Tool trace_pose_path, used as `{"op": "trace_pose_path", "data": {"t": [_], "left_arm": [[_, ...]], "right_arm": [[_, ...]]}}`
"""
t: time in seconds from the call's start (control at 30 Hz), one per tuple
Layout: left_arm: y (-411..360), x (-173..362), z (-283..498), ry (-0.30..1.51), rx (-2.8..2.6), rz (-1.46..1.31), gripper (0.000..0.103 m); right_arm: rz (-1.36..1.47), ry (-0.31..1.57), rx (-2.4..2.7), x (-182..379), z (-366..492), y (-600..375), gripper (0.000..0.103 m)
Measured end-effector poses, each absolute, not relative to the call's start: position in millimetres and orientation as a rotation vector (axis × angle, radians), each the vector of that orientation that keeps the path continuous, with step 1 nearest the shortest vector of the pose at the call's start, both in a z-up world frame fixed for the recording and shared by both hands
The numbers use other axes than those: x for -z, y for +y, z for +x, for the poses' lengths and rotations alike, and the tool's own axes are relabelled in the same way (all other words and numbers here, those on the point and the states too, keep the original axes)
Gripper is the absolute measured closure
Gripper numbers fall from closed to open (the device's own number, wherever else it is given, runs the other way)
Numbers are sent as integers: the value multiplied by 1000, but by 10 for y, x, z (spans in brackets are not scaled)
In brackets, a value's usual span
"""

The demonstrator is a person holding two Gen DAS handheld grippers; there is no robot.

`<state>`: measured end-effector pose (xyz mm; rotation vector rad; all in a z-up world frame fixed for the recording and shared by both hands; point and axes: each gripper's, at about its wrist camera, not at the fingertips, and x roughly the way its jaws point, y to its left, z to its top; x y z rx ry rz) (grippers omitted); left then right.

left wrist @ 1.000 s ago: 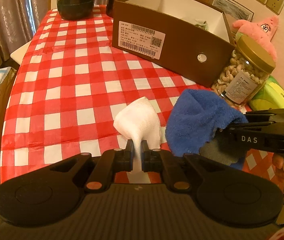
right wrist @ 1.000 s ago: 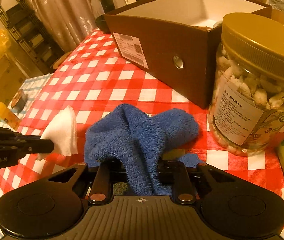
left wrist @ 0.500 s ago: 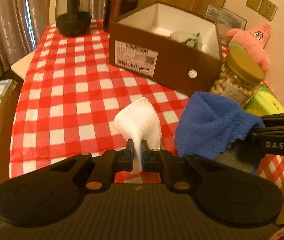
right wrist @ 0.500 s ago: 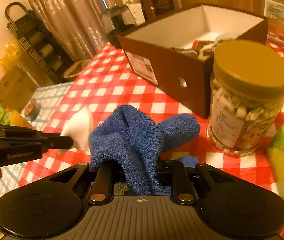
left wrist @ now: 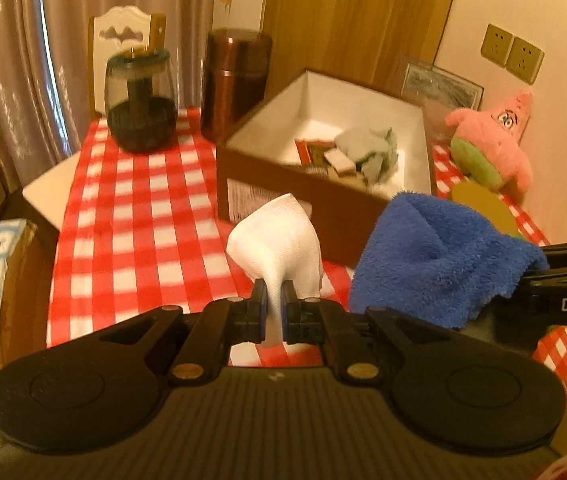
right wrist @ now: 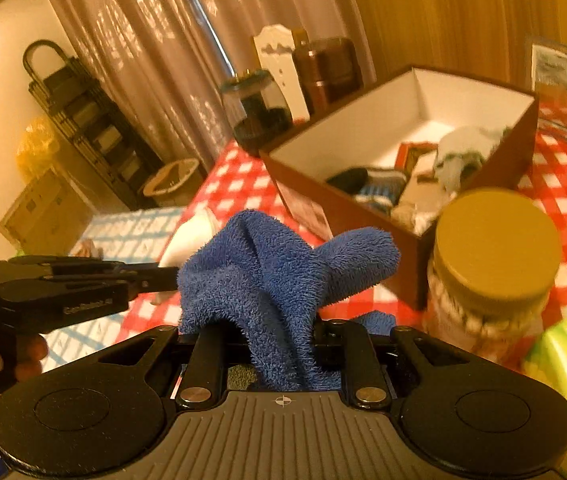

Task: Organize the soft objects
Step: 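Carry the white pad and blue towel over the shoebox with both grippers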

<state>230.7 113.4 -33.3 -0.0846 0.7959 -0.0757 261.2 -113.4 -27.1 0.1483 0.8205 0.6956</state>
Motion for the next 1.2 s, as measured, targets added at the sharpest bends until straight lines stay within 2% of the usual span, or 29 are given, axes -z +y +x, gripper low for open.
{"op": "trace_pose_path", "data": {"t": [0.6, 0.83, 1.2], "left_arm": [[1079, -20, 3607, 685, 148, -1, 97], [942, 135, 4119, 720, 197, 32, 97], [824, 437, 4503, 788, 247, 60, 97]], "right_arm": [[209, 647, -483, -233, 3702, -1099, 84], [231, 660, -364, -117, 4096, -1144, 84], [250, 748, -292, 236, 4491, -1106, 84]]}}
